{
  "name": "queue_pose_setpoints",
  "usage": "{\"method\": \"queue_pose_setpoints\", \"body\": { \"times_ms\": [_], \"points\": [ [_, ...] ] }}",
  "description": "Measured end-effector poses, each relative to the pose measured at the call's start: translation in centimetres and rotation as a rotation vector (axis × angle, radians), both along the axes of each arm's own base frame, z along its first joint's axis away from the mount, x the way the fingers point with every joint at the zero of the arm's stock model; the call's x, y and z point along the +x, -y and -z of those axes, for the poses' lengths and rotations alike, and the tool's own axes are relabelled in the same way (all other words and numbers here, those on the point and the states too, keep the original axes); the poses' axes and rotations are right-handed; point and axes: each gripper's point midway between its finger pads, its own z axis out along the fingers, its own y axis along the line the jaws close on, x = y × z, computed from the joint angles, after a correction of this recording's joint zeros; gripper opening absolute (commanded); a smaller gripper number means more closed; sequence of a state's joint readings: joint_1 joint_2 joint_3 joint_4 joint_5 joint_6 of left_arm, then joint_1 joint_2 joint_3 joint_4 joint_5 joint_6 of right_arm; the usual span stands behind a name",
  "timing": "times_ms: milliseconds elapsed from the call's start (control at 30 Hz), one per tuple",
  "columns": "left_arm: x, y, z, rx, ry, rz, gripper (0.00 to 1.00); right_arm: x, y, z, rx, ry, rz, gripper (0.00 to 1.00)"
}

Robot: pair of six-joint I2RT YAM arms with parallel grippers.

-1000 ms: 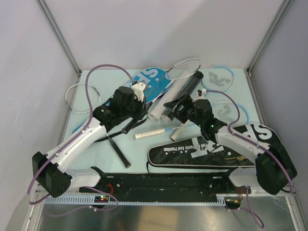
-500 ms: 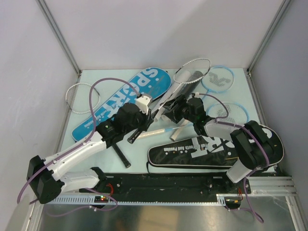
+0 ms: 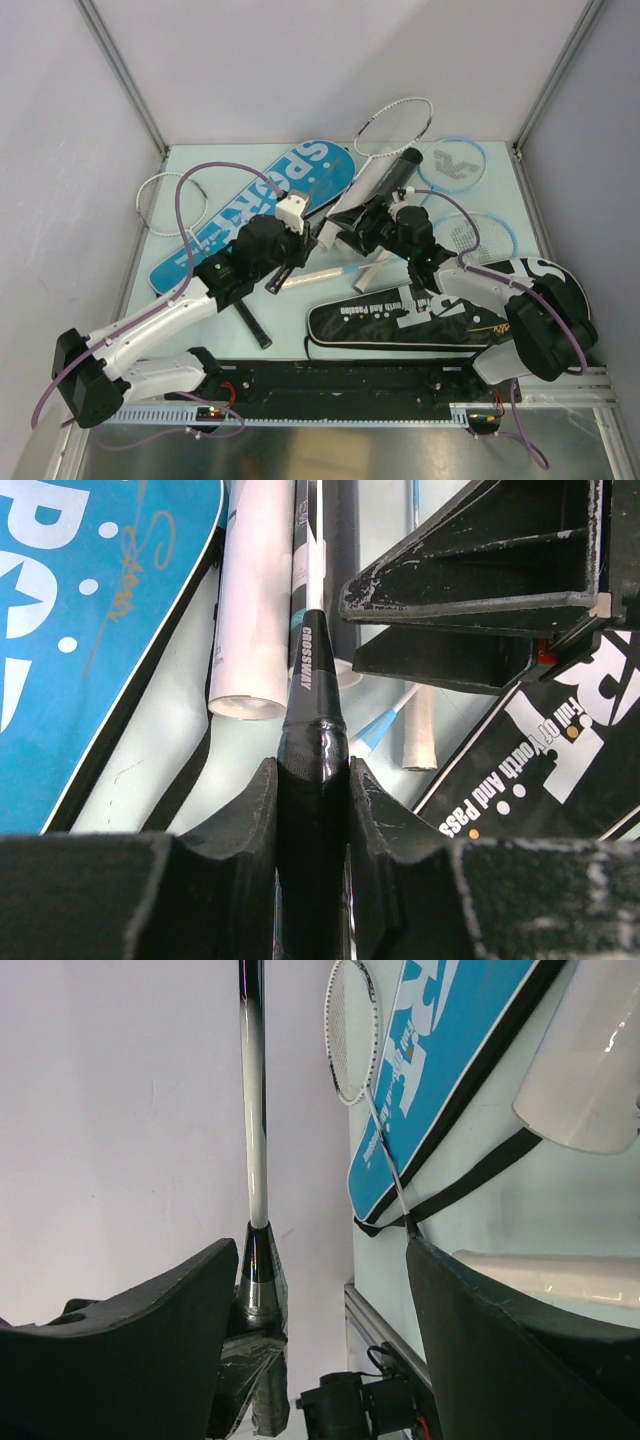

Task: Pack up the badminton gear
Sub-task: Pick up the racket from the center of the board.

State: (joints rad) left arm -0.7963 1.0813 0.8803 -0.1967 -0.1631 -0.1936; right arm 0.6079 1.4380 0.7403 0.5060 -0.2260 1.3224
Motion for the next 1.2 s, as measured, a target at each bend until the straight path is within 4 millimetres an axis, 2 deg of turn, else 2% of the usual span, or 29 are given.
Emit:
{"method": "queue_pose_setpoints", "body": {
  "times_ms": [300,433,533,667,767,833,933,1000,1067,1200],
  "points": [
    [-0.3,0.1,-0.5,-0.015,0.005,0.015,0.0,-1.7,-1.9,-0.5,0.055,-0.03,-0.046,0.71],
    [-1.0,0.4,-0.8,-0.034,0.007,0.052,0.0,-1.4,-2.9,-0.7,0.075,-0.031,-0.073,0.66],
    [-1.6,0.2,-0.5,-0.044,0.009,0.071,0.0,-1.1,-3.2,-0.7,0.09,-0.03,-0.088,0.57],
    [-2.2,0.1,0.1,-0.046,-0.001,0.091,0.02,-0.9,-3.2,-0.9,0.104,-0.025,-0.097,0.29],
    [-2.4,0.1,0.5,-0.045,-0.006,0.096,0.14,-0.8,-3.1,-1.3,0.111,-0.007,-0.098,0.08],
    [-2.4,0.2,0.5,-0.044,-0.002,0.104,0.34,-0.7,-3.0,-1.4,0.111,0.001,-0.096,0.02],
    [-2.6,0.1,0.2,-0.053,0.017,0.114,0.72,-0.7,-2.9,-1.8,0.114,0.014,-0.101,0.0],
    [-2.9,0.1,-0.5,-0.063,0.037,0.131,0.91,-0.3,-2.4,-1.9,0.106,0.024,-0.088,0.0],
    [-3.5,-0.1,-1.6,-0.086,0.073,0.154,0.97,0.4,-1.4,-2.1,0.095,0.031,-0.062,0.0],
    [-4.9,-0.9,-4.0,-0.122,0.162,0.206,0.99,1.5,1.3,-3.1,0.078,0.046,-0.012,0.0]
  ]
}}
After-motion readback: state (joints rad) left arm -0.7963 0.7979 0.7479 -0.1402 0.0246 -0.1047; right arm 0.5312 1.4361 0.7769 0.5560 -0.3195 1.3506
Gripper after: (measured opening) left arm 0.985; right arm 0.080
